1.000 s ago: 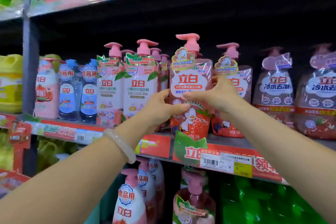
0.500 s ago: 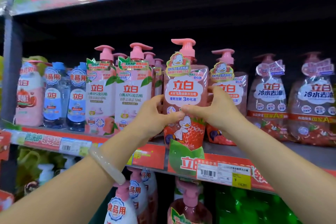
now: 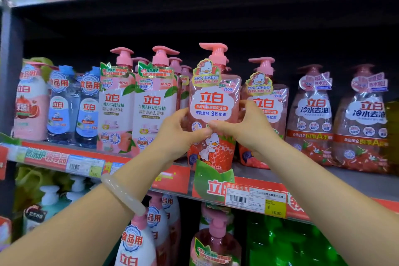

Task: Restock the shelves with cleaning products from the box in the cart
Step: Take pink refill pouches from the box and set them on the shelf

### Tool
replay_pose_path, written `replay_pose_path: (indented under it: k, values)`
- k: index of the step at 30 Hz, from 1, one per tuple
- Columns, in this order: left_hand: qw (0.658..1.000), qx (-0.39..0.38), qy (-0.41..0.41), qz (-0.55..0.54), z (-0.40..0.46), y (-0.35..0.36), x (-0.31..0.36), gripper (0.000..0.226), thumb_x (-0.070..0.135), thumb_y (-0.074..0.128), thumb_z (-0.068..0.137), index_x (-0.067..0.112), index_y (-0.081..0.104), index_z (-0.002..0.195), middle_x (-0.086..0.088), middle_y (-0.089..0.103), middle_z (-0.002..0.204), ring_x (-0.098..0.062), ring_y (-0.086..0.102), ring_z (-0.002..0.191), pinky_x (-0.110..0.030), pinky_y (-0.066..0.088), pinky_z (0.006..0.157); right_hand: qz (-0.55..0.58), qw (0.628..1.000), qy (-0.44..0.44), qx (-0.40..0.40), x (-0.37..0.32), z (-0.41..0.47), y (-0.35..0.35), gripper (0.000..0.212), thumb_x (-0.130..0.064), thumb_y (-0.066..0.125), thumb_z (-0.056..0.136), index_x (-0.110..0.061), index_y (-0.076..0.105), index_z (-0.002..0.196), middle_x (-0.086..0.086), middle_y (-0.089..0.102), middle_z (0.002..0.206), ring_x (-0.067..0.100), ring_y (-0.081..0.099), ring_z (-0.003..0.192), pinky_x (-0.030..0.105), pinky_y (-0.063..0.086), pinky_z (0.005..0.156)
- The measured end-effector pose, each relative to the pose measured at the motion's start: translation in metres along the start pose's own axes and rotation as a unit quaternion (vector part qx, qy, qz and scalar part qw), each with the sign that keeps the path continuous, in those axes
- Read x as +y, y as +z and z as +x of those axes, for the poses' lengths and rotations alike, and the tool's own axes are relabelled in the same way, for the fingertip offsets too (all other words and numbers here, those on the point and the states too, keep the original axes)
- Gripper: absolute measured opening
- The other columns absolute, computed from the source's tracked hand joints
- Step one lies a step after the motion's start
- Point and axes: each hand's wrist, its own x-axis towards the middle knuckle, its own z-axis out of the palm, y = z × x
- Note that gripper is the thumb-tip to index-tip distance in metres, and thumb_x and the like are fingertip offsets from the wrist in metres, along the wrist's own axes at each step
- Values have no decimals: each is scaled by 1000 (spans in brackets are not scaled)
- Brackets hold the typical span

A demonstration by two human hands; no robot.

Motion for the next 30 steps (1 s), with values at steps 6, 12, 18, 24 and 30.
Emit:
replay_pose_path:
  k: [6,12,18,24,30]
  values:
    - [998,24,-6,49,-14,-8,1,60,9,71,82,13,45,136,0,57,124,-14,59,105,-22,51,84,-141,985,-70,69,-7,-13,-2,77,-36,80,70,-14,40,131,7,43,131,21,40,123,31,35,98]
    - [962,78,48,257,-65,-65,-6,34,19,72,81,9,62,112,-1,65,102,-16,63,97,-28,50,90,-158,933,-323,0,-38,-60,51,47,-34,63,78,-8,57,116,1,48,109,22,49,111,26,36,92]
    - [852,-13,-155,500,-141,-163,-61,32,27,71,82,7,65,106,-8,68,101,-17,62,87,-17,37,67,-250,860,-296,-333,-9,-131,175,46,-37,62,86,-12,52,122,14,48,123,32,45,118,42,38,99]
    - [774,-26,-413,480,-239,-258,-126,53,39,64,78,-11,64,94,-31,65,100,-36,60,88,-31,39,68,-219,794,-187,-536,65,-223,303,43,-35,59,89,-8,51,122,16,48,126,32,46,120,38,40,98]
    - [724,-27,-572,384,-343,-291,-226,25,33,66,79,8,62,79,-15,62,77,-20,54,69,-31,45,65,-187,752,42,-630,152,-297,400,44,-45,57,89,-10,49,115,14,52,125,27,53,114,29,40,83]
